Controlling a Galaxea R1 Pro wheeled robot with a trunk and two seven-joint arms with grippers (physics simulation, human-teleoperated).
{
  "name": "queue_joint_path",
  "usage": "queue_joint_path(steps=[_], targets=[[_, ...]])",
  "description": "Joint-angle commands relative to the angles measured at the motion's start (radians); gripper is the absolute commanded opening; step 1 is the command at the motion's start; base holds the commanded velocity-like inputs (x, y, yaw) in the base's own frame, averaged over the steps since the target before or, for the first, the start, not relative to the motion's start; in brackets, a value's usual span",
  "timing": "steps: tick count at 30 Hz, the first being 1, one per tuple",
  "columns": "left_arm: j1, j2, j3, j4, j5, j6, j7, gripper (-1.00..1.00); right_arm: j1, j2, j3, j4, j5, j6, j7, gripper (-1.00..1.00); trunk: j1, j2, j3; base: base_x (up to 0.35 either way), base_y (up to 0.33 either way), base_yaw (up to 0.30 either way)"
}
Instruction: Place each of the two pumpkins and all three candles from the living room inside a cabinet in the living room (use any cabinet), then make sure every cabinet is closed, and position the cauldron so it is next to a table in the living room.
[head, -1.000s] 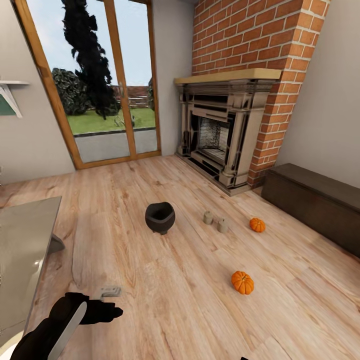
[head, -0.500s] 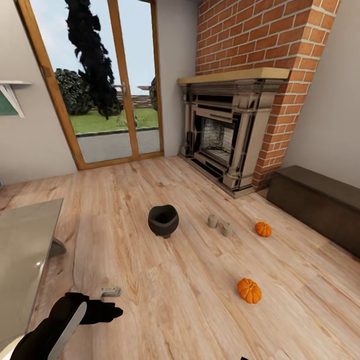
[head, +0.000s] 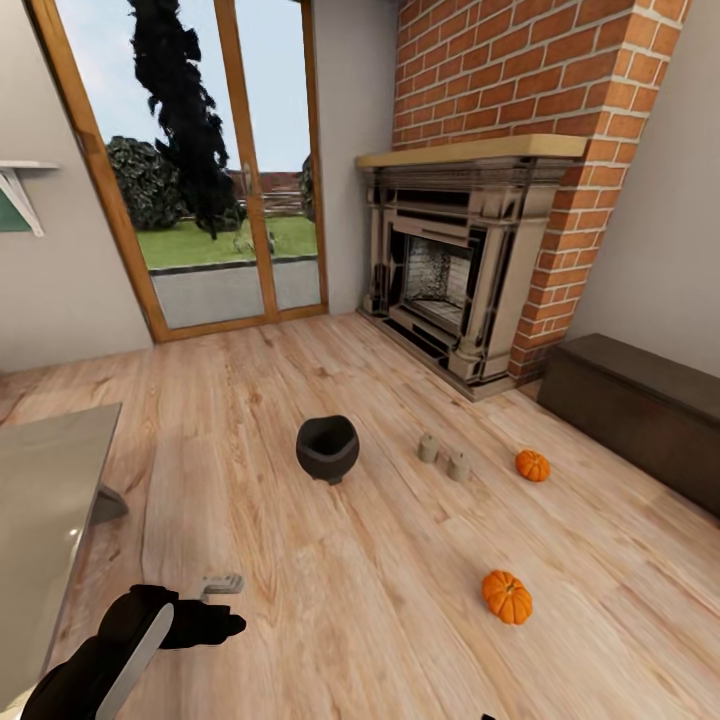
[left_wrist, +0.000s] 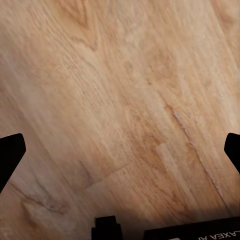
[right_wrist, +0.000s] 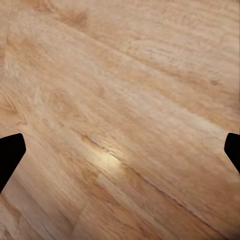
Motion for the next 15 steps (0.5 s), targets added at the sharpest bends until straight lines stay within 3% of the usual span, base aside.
queue_joint_path(steps=[1,15], targets=[[-0.001,0.001,-0.001,-0.001,-0.006,0.003,-0.005,1.0,0.0,-0.001,0.006,-0.001,-0.01,0.002,0.0,1.0,0.0,0.0,-0.001,0.138,0.079,0.0],[-0.001,0.001,-0.001,-0.001,-0.006,0.003,-0.005,1.0,0.0,-0.002,0.006,-0.001,-0.01,0.003,0.0,1.0,0.0,0.0,-0.001,0.02,0.042,0.0]])
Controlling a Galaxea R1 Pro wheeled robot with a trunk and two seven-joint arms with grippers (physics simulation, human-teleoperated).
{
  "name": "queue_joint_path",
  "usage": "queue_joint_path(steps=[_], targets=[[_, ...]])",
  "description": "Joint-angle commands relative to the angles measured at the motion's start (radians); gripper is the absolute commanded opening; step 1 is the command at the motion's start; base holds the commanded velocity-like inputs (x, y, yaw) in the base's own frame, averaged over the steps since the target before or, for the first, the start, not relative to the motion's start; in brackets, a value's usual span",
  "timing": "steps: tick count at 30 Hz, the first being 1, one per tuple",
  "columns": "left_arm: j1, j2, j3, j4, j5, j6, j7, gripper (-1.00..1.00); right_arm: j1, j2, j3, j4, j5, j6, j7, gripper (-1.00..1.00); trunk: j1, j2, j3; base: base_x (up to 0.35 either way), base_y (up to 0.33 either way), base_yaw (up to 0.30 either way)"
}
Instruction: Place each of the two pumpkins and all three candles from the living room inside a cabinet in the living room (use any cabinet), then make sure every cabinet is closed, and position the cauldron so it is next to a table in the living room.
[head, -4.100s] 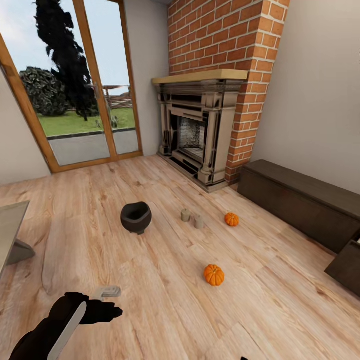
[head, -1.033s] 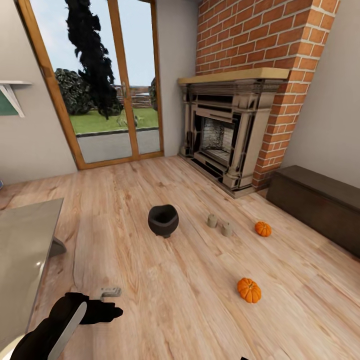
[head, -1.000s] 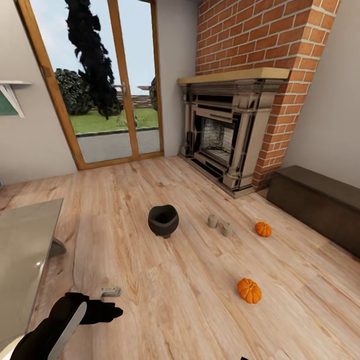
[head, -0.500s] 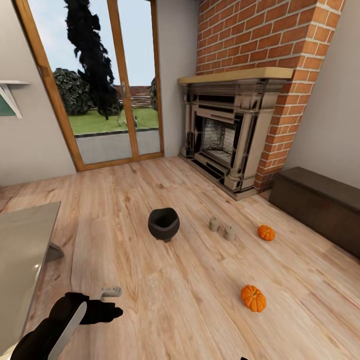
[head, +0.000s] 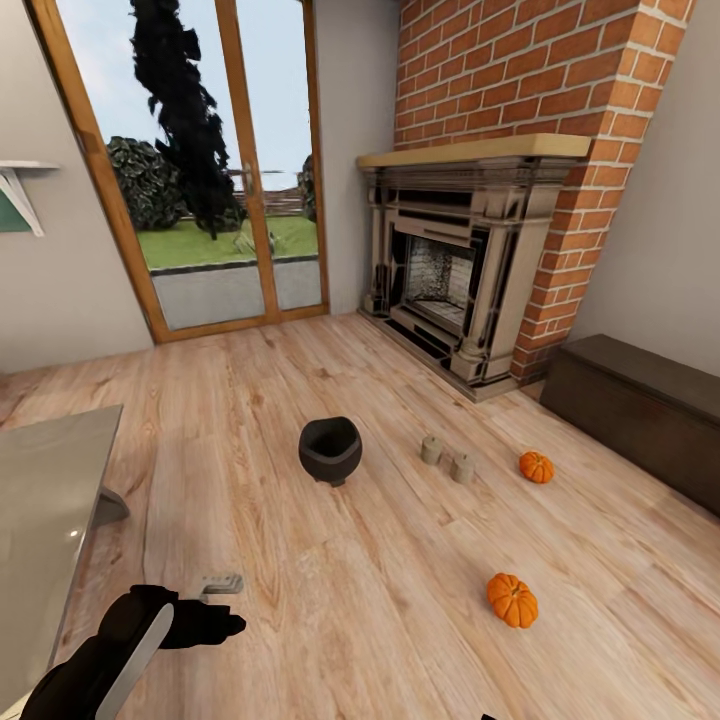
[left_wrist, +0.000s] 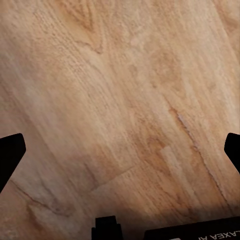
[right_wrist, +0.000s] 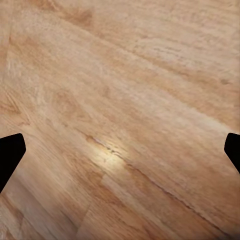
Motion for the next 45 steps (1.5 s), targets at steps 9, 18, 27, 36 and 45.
queue_joint_path(steps=[9,18,27,36,45], targets=[[-0.001,0.001,-0.001,-0.001,-0.006,0.003,-0.005,1.0,0.0,0.0,0.008,0.0,-0.01,-0.005,0.0,1.0,0.0,0.0,-0.001,0.0,0.001,0.0],[-0.001,0.001,-0.001,-0.001,-0.006,0.003,-0.005,1.0,0.0,-0.001,0.006,0.003,0.035,-0.02,0.0,1.0,0.0,0.0,-0.001,0.025,0.029,0.0],[-0.001,0.001,-0.001,-0.001,-0.006,0.003,-0.005,1.0,0.0,0.0,0.007,0.004,0.038,-0.026,0.0,1.0,0.0,0.0,-0.001,0.063,0.034,0.0],[-0.001,0.001,-0.001,-0.001,-0.006,0.003,-0.005,1.0,0.0,0.0,0.008,0.005,0.039,-0.026,-0.001,1.0,0.0,0.0,-0.001,0.131,0.048,0.0],[-0.001,0.001,-0.001,-0.001,-0.006,0.003,-0.005,1.0,-0.001,0.0,0.008,0.008,0.039,-0.026,-0.001,1.0,0.0,0.0,-0.001,0.12,0.033,0.0]])
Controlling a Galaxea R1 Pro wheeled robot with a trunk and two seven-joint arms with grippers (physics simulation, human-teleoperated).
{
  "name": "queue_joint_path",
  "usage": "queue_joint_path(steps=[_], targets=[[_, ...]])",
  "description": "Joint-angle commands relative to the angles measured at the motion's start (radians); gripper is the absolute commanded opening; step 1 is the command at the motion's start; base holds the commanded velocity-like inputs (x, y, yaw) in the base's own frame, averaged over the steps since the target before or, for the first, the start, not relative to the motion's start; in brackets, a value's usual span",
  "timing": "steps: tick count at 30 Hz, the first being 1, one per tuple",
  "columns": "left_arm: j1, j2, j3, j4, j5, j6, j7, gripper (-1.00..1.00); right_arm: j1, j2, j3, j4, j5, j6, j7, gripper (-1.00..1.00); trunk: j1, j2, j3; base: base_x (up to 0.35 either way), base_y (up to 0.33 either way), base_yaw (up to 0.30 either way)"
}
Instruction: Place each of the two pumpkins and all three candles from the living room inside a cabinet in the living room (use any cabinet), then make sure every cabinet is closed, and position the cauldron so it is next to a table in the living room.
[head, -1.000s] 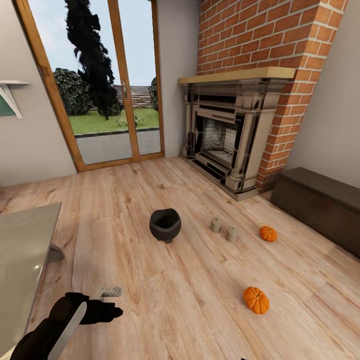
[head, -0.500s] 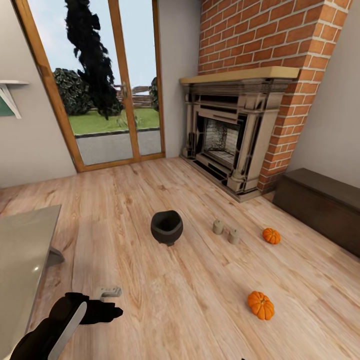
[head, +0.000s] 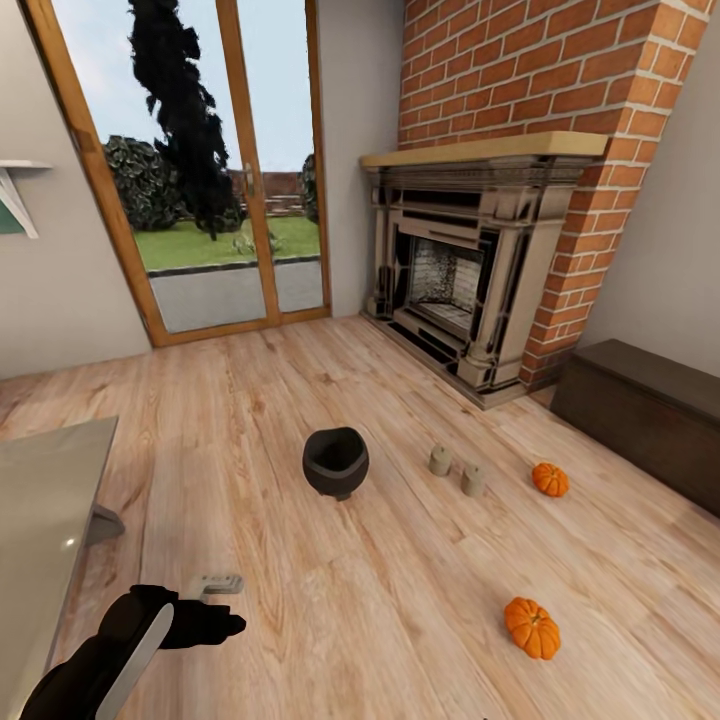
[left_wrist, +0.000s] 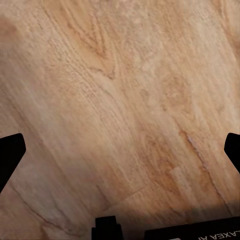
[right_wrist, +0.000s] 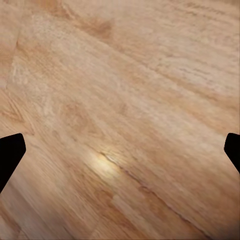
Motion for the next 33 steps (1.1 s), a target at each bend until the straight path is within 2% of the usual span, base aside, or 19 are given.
queue_joint_path(steps=[1,11,33], targets=[[-0.001,0.001,-0.001,-0.001,-0.006,0.003,-0.005,1.0,0.0,-0.001,0.006,0.0,-0.01,0.003,0.0,1.0,0.0,0.0,-0.001,0.082,0.04,0.0],[-0.001,0.001,-0.001,-0.001,-0.006,0.003,-0.005,1.0,0.0,-0.001,0.006,0.0,-0.01,0.002,0.0,1.0,0.0,0.0,-0.001,0.093,0.013,0.0],[-0.001,0.002,-0.001,-0.001,-0.006,0.003,-0.005,1.0,-0.001,-0.001,0.006,0.0,-0.01,0.003,0.0,1.0,0.0,0.0,-0.001,0.164,0.022,0.0]])
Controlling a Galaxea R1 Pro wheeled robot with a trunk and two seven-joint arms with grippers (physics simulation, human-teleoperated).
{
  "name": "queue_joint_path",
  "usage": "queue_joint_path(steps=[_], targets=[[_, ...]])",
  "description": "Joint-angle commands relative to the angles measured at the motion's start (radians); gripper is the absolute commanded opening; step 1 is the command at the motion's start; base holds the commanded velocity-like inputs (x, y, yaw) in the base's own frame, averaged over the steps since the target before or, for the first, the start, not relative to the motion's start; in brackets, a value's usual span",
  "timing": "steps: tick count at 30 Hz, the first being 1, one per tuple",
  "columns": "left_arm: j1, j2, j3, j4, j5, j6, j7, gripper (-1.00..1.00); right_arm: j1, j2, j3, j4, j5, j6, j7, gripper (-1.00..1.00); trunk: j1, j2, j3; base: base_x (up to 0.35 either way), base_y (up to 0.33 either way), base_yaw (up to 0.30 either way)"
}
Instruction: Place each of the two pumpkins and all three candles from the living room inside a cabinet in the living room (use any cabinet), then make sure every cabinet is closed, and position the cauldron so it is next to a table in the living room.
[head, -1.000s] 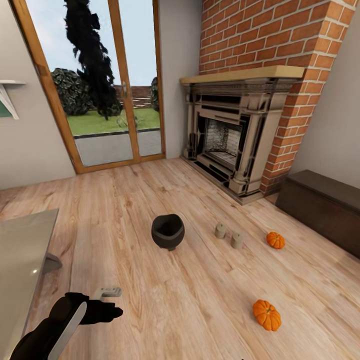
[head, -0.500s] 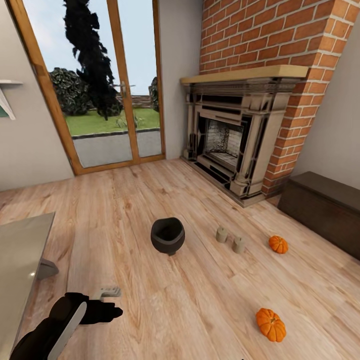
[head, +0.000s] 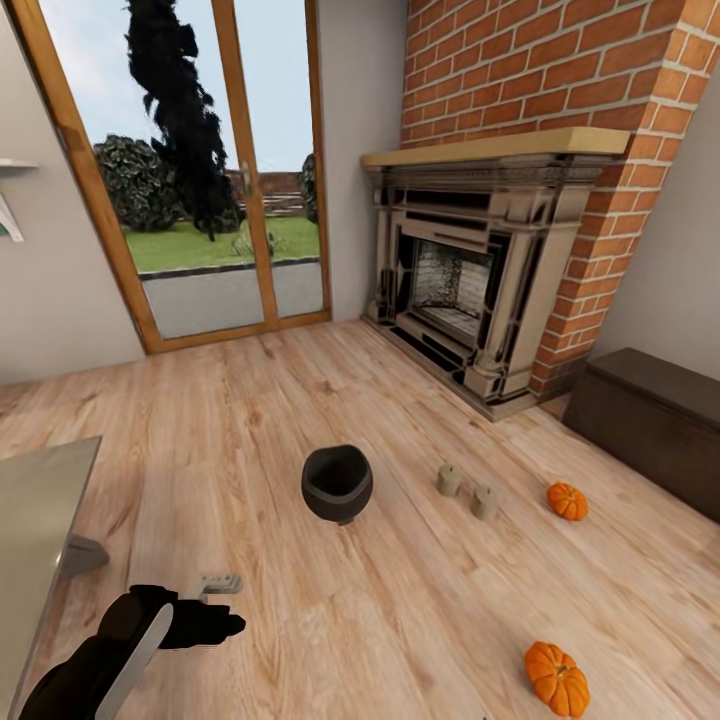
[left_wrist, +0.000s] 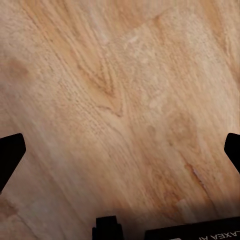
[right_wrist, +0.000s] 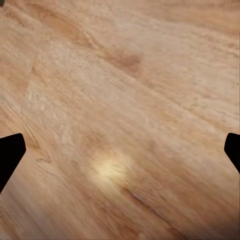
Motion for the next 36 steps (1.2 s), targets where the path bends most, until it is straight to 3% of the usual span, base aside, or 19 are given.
queue_joint_path(steps=[1,36], targets=[[-0.001,0.001,-0.001,-0.001,-0.006,0.003,-0.005,1.0,0.0,-0.001,0.006,-0.001,-0.01,0.003,0.0,1.0,0.0,0.0,-0.001,0.167,0.023,0.0],[-0.001,0.001,-0.001,-0.001,-0.007,0.003,-0.005,1.0,0.0,-0.002,0.005,0.001,-0.012,0.001,0.001,1.0,0.0,0.0,-0.001,0.092,0.001,-0.008]])
